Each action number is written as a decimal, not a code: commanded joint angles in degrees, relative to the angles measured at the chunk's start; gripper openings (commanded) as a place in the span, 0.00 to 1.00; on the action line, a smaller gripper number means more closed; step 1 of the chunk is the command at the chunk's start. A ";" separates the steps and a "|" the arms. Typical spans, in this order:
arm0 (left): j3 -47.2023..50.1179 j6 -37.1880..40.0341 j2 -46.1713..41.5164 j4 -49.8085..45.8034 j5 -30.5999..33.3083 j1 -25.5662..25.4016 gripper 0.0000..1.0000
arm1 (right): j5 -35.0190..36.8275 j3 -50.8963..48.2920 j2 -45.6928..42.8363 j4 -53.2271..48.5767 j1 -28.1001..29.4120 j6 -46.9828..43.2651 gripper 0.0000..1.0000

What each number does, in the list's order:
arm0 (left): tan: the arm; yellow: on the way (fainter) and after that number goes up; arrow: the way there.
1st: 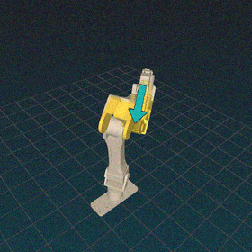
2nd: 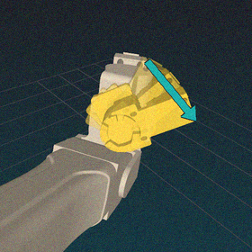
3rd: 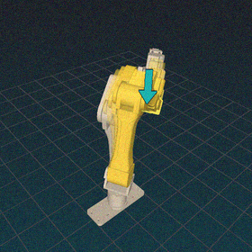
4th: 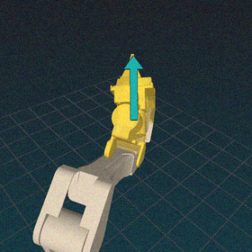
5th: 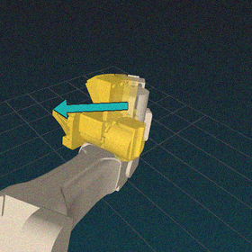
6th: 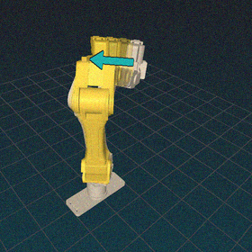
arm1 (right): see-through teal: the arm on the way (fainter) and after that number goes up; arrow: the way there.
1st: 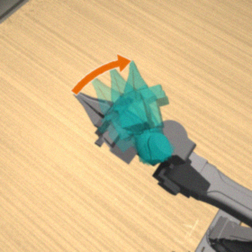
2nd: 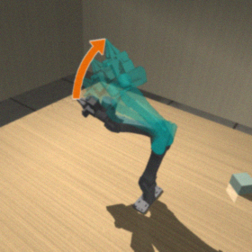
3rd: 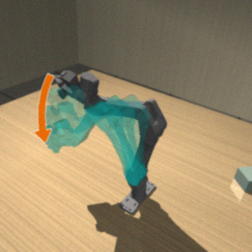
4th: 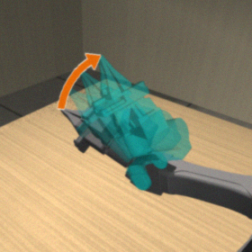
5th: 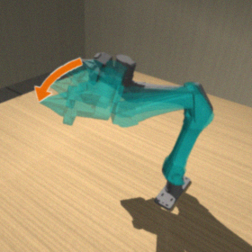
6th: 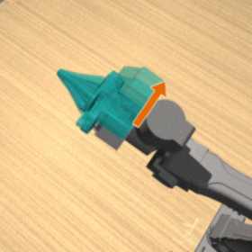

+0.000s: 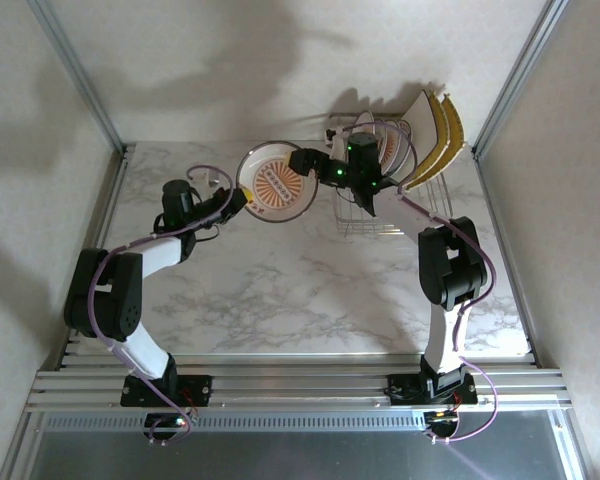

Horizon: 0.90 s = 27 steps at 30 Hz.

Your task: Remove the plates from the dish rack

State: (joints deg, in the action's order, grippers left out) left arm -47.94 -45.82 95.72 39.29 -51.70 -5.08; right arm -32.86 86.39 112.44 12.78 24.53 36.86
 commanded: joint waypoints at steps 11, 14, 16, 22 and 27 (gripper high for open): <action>6.43 -1.15 -10.61 -2.40 18.74 7.83 0.00 | 23.34 15.08 -8.10 -42.08 -5.70 -24.86 0.99; 7.42 -1.99 -13.36 -5.17 27.05 10.51 0.00 | 35.27 20.51 -7.17 -55.06 -6.20 -29.28 0.99; 7.77 -3.65 -14.32 -5.98 30.34 12.65 0.00 | 39.15 22.00 -7.45 -59.75 -6.76 -31.05 0.99; 7.60 -9.64 -10.30 -2.87 31.25 19.76 0.00 | 41.76 18.48 -12.07 -61.84 -8.36 -32.63 0.99; 4.03 -10.76 -2.15 -0.74 31.11 22.21 0.00 | 41.38 15.02 -14.16 -61.08 -9.05 -33.04 0.99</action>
State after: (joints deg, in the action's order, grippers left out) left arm -41.01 -54.37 90.43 34.26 -21.08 16.80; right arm 6.85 103.20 100.51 -46.37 15.81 5.23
